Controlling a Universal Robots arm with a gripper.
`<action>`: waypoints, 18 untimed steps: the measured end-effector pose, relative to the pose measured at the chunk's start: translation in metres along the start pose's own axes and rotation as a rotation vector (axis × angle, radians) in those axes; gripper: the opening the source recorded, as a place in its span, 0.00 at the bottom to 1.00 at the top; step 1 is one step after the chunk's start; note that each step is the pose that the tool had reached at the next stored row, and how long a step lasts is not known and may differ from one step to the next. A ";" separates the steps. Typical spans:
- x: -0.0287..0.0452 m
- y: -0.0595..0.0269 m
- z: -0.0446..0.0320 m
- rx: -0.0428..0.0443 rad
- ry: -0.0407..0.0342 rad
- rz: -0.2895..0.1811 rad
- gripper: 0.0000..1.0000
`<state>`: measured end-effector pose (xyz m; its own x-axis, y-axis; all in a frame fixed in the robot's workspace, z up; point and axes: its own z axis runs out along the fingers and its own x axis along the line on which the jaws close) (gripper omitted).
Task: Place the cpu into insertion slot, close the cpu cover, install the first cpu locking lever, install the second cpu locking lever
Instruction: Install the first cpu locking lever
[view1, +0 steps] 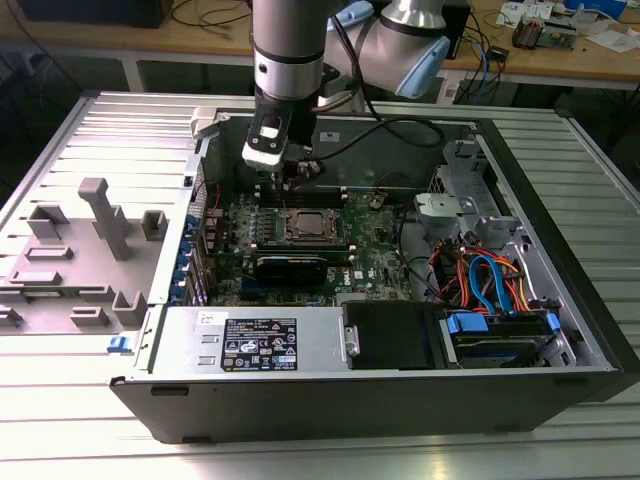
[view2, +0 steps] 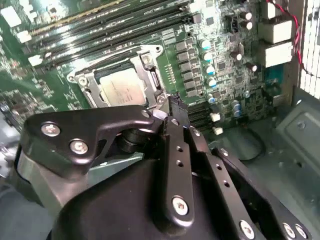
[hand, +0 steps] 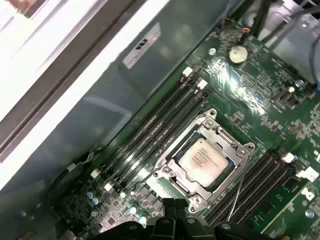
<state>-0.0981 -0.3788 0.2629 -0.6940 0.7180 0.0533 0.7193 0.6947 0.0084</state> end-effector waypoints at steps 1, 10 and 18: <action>0.0000 0.0000 0.0002 0.0027 0.0004 -0.048 0.11; 0.0038 -0.0039 0.0011 -0.0057 -0.0175 -0.209 0.11; 0.0041 -0.0044 0.0022 0.0023 -0.0142 -0.399 0.11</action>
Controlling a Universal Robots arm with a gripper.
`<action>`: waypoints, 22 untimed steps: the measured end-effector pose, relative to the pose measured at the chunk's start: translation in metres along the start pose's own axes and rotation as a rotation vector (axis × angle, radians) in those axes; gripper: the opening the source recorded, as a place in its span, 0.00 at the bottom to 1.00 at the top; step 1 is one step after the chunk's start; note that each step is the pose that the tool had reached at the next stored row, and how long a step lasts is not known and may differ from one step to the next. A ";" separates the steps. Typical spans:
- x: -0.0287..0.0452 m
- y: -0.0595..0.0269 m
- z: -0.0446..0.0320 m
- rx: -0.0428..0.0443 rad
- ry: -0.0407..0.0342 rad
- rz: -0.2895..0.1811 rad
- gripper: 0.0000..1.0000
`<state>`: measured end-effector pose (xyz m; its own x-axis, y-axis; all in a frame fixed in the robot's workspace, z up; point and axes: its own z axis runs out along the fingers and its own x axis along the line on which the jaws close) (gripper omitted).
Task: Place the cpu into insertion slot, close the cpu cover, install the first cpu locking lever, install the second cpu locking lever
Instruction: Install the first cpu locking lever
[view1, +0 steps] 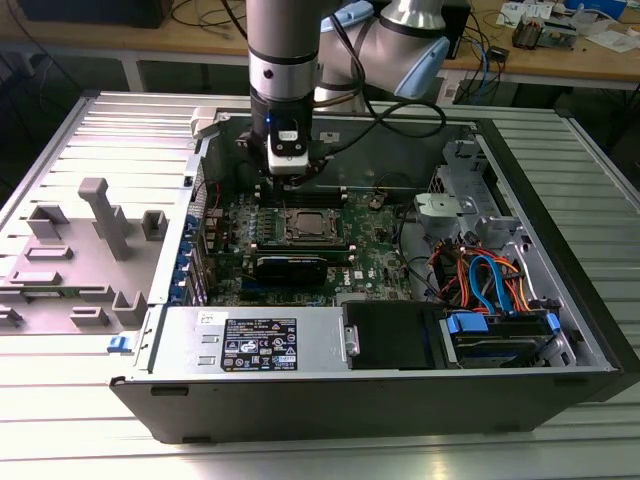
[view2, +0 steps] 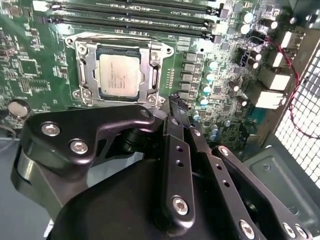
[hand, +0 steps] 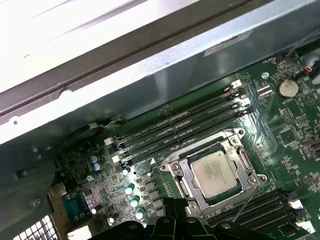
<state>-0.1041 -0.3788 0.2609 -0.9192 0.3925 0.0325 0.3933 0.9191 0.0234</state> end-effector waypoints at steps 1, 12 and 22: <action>0.0021 -0.0009 0.0002 -0.0002 -0.0006 -0.003 0.11; 0.0154 -0.0066 0.0026 0.0002 -0.0024 -0.115 0.11; 0.0154 -0.0067 0.0028 0.0012 -0.0016 -0.147 0.11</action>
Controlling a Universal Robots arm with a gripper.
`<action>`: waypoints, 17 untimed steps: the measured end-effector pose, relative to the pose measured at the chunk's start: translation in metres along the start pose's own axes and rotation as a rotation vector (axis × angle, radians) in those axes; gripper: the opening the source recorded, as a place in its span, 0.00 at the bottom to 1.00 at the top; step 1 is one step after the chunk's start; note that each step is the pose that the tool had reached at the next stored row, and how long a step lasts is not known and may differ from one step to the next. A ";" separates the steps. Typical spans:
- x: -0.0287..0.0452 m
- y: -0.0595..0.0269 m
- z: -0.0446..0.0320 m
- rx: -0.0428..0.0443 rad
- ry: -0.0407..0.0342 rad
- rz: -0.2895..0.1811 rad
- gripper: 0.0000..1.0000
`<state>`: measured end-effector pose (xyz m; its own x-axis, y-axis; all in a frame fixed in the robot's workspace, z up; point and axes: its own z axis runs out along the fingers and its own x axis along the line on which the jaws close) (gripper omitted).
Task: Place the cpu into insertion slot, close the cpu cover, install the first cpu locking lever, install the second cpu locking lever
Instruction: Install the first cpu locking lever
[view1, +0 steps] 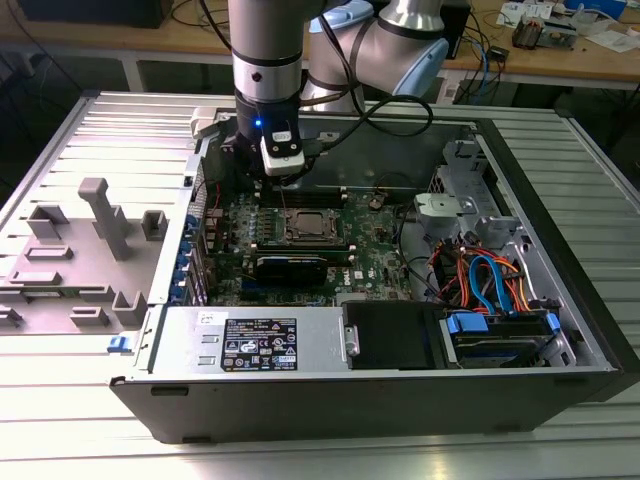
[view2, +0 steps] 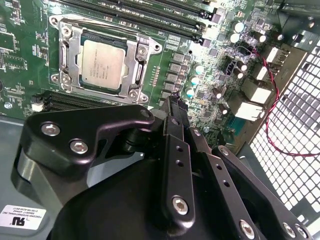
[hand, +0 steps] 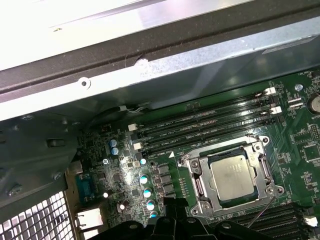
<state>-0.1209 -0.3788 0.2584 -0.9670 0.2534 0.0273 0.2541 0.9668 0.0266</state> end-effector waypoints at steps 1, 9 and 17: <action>0.0000 0.0000 0.0000 0.0000 0.0000 0.000 0.11; 0.0000 0.0000 0.0000 0.0003 0.0003 -0.010 0.11; 0.0001 0.0001 0.0002 0.0027 -0.0004 -0.130 0.11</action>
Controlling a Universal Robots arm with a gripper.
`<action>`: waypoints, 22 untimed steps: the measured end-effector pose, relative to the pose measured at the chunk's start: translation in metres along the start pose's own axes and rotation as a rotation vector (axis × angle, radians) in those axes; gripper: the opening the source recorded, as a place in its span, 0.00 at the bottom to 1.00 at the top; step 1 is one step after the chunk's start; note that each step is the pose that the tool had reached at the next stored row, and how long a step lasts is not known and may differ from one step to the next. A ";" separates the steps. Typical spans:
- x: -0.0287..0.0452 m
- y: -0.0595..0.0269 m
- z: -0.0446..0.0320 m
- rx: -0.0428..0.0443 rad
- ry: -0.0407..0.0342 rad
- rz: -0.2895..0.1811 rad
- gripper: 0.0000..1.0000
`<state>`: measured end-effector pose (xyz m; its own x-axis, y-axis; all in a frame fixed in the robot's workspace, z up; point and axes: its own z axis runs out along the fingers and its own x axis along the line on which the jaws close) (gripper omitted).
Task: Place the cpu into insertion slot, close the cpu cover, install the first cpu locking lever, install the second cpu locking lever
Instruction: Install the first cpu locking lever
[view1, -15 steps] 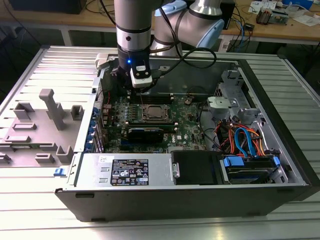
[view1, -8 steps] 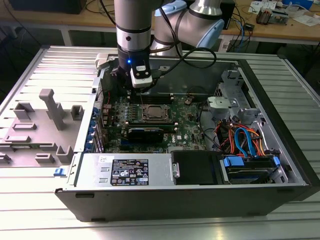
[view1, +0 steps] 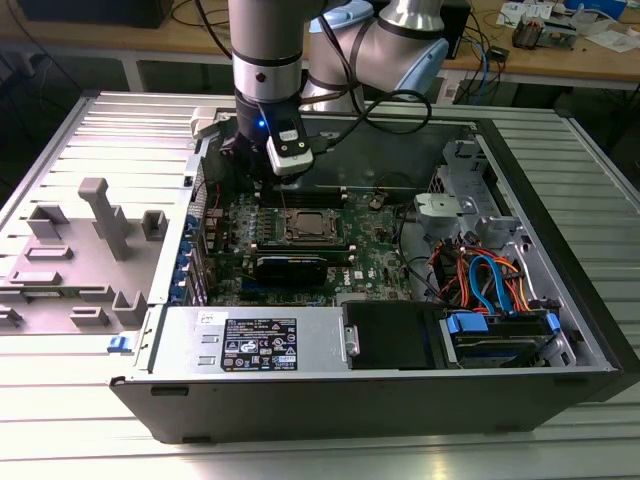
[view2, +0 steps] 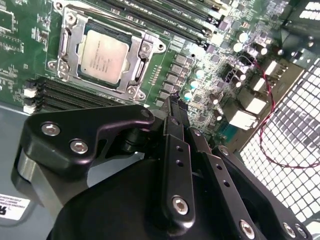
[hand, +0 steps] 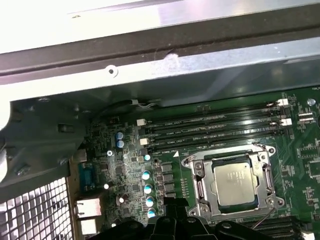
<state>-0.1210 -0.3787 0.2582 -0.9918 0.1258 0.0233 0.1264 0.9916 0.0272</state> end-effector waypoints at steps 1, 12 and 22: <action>0.0002 0.0011 0.0001 -0.0010 -0.0092 -0.003 0.11; 0.0029 0.0013 -0.0001 -0.0010 -0.0190 -0.069 0.11; 0.0046 0.0041 -0.0043 -0.0010 -0.0194 -0.097 0.11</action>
<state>-0.1250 -0.3741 0.2627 -0.9996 0.0293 0.0011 0.0293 0.9991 0.0294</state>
